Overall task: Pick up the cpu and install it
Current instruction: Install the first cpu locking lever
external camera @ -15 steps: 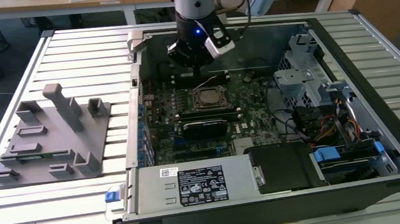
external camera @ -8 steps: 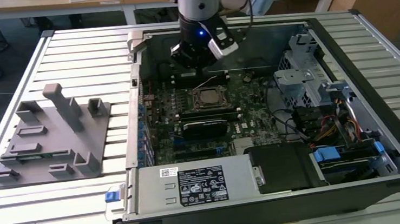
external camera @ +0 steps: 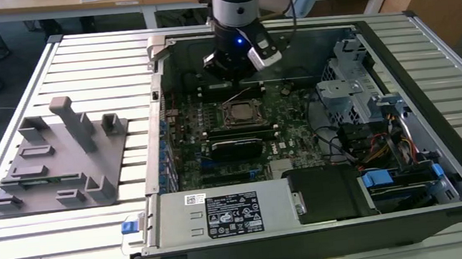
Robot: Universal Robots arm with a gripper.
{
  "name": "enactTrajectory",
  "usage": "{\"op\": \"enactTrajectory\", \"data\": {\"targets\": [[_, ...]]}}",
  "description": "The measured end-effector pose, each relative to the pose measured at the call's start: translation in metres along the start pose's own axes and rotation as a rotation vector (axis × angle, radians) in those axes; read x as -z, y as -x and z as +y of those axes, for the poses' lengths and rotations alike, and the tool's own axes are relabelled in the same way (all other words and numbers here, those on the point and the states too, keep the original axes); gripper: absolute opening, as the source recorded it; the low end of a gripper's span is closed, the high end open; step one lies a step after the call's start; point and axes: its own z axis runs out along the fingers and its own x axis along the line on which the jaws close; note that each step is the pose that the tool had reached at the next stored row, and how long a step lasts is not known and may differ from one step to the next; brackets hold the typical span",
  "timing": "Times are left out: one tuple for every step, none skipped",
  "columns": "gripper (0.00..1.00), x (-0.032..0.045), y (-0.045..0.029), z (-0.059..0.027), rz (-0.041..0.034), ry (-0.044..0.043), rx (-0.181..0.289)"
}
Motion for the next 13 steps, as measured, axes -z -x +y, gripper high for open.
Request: {"op": "enactTrajectory", "data": {"targets": [[0.11, -0.0005, 0.001, 0.0002, 0.0, 0.0, 0.0], [0.11, -0.0008, 0.0016, 0.0004, 0.0001, 0.0, 0.0], [0.11, -0.0012, 0.0021, 0.0007, 0.0, 0.0001, 0.0], [0.11, -0.0015, 0.0028, 0.0009, 0.0, 0.0, 0.0], [0.11, -0.0018, 0.0037, 0.0012, 0.0001, -0.0002, 0.0], [0.11, -0.0023, 0.0045, 0.0012, 0.0001, 0.0, 0.001], [0.11, -0.0026, 0.0052, 0.0012, 0.0002, -0.0001, 0.003], [0.11, -0.003, 0.0058, 0.0012, 0.0003, 0.0, 0.005], [0.11, -0.0034, 0.0063, 0.0012, 0.0003, 0.0001, 0.006], [0.11, -0.0039, 0.0069, 0.0012, 0.0004, 0.0, 0.007], [0.11, -0.0044, 0.0072, 0.0012, 0.0004, 0.0, 0.007], [0.11, -0.0049, 0.0075, 0.0013, 0.0005, -0.0001, 0.006], [0.11, -0.0052, 0.008, 0.0015, 0.0005, -0.0001, 0.006]]}}
